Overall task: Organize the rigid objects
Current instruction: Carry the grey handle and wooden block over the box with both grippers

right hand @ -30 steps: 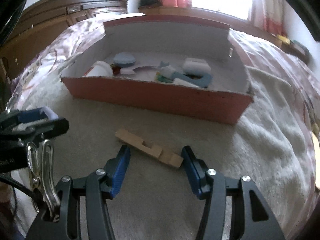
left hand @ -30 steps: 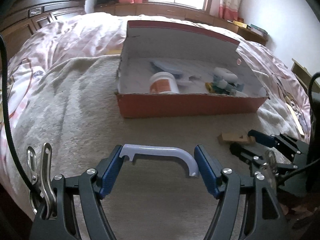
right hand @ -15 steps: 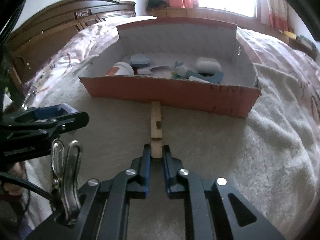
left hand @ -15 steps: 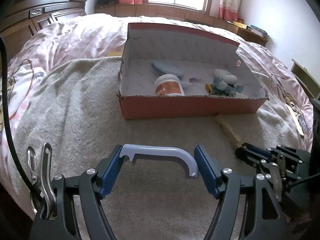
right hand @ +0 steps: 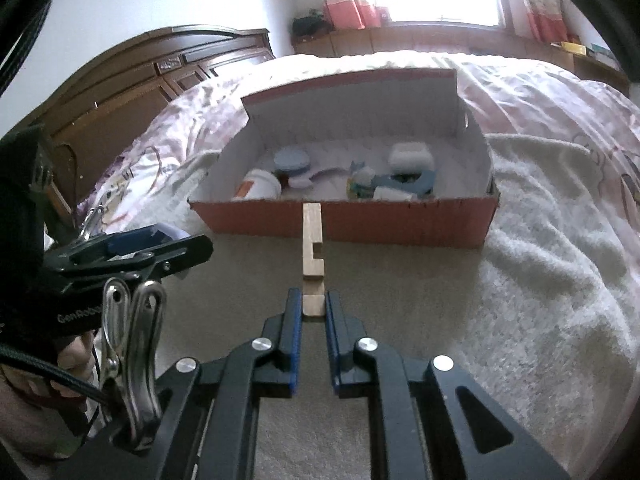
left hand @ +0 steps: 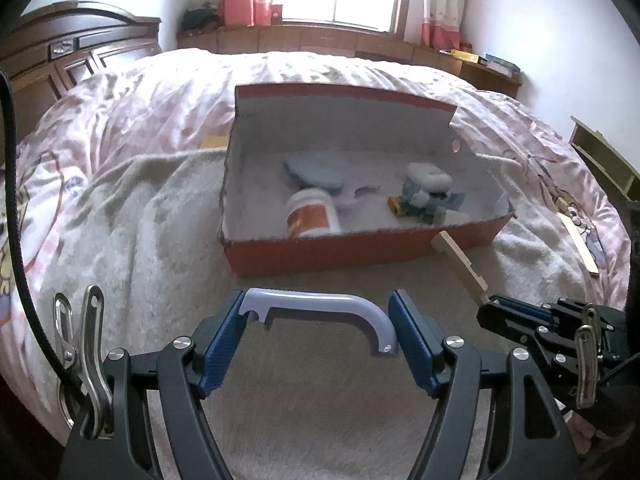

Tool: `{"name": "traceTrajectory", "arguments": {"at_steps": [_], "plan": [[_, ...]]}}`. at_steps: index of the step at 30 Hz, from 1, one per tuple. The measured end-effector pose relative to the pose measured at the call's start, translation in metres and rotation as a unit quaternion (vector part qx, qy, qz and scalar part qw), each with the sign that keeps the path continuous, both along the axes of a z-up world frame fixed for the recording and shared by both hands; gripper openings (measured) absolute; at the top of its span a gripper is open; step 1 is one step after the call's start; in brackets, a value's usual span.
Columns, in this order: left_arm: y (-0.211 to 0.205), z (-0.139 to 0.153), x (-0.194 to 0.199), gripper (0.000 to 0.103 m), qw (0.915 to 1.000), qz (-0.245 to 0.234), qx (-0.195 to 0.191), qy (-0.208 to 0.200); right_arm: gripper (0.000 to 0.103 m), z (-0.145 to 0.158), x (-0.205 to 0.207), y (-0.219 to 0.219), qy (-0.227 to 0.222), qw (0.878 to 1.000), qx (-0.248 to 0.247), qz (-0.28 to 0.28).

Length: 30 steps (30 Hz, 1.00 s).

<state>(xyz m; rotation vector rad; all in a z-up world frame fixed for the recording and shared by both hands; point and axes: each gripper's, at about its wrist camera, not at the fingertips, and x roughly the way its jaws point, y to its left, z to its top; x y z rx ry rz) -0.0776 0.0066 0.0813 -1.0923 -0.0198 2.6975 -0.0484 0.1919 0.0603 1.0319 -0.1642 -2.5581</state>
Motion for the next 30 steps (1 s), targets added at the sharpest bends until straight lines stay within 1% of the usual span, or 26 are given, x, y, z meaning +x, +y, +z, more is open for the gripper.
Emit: {"name": "traceTrajectory", "arguments": {"at_steps": [7,13,20,30], "plan": [[0.008,0.018,-0.016,0.073,0.9996,-0.010,-0.009,0.024,0.011,0.017,-0.013,0.005,0.015,1.000,-0.012,-0.006],[0.015,0.024,-0.034,0.073,0.9994,-0.014,-0.011,0.031,0.011,0.027,-0.028,0.008,0.026,0.999,-0.013,-0.014],[0.023,0.024,-0.056,0.073,0.9993,-0.018,-0.017,0.030,0.011,0.031,-0.050,0.013,0.029,0.999,-0.017,-0.027],[0.036,0.017,-0.090,0.073,0.9992,-0.022,-0.021,0.027,0.011,0.026,-0.083,0.019,0.029,0.999,-0.002,-0.041]]}}
